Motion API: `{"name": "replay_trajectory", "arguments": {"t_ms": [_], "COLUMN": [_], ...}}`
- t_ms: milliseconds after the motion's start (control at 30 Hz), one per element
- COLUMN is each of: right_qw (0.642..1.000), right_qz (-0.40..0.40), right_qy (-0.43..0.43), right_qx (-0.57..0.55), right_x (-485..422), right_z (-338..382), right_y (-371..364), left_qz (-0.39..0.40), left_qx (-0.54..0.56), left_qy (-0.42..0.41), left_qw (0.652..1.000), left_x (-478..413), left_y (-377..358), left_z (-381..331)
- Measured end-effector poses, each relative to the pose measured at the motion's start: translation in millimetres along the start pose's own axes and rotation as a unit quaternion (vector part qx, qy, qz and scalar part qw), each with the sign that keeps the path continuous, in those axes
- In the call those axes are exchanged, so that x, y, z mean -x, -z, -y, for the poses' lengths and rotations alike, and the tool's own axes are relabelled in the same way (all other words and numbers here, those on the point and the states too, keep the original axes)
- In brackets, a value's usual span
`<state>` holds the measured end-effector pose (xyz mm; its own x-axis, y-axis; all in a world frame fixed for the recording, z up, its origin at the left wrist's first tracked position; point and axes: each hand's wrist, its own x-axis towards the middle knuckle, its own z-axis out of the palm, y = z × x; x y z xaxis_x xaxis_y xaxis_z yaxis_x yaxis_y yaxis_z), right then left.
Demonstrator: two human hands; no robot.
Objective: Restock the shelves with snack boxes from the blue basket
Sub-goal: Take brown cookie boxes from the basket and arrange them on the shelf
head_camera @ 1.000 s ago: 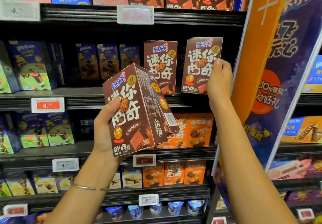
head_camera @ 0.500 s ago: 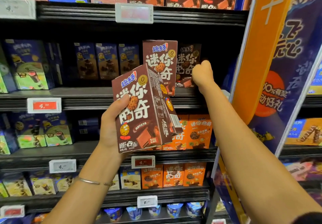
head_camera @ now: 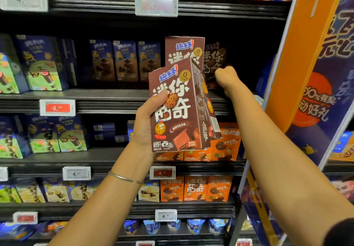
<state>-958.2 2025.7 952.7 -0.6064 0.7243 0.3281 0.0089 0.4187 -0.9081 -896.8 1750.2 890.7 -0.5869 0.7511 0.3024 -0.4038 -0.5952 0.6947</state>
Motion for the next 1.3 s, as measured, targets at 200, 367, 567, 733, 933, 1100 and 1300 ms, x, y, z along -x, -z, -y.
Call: {"name": "replay_trajectory", "arguments": {"t_ms": [200, 367, 567, 733, 933, 1100, 1300], "right_qw": [1.000, 0.999, 0.997, 0.973, 0.954, 0.939, 0.951], "right_qz": [-0.019, -0.029, -0.039, -0.142, 0.167, 0.221, 0.155], "right_qy": [0.013, 0.009, -0.020, 0.117, 0.148, 0.154, 0.149], "right_qx": [0.012, 0.041, 0.063, -0.143, -0.199, -0.213, -0.222], "right_x": [-5, -8, 4, 92, 219, 256, 264], "right_z": [-8, -10, 0, 31, 25, 10, -2], "right_y": [6, 5, 8, 23, 34, 26, 12], "left_qz": [0.006, 0.005, -0.005, -0.040, -0.098, -0.140, -0.225], "left_qx": [-0.009, -0.004, -0.008, -0.028, -0.104, -0.190, -0.263], "left_qy": [0.012, 0.024, 0.014, -0.020, -0.081, -0.136, -0.140], "left_qw": [1.000, 1.000, 1.000, 0.999, 0.986, 0.962, 0.928], "left_x": [2, 4, 6, 12, 24, 32, 38], "left_y": [5, 5, 7, 12, 7, 1, 3], "left_z": [3, 5, 3, -2, -3, -2, 3]}}
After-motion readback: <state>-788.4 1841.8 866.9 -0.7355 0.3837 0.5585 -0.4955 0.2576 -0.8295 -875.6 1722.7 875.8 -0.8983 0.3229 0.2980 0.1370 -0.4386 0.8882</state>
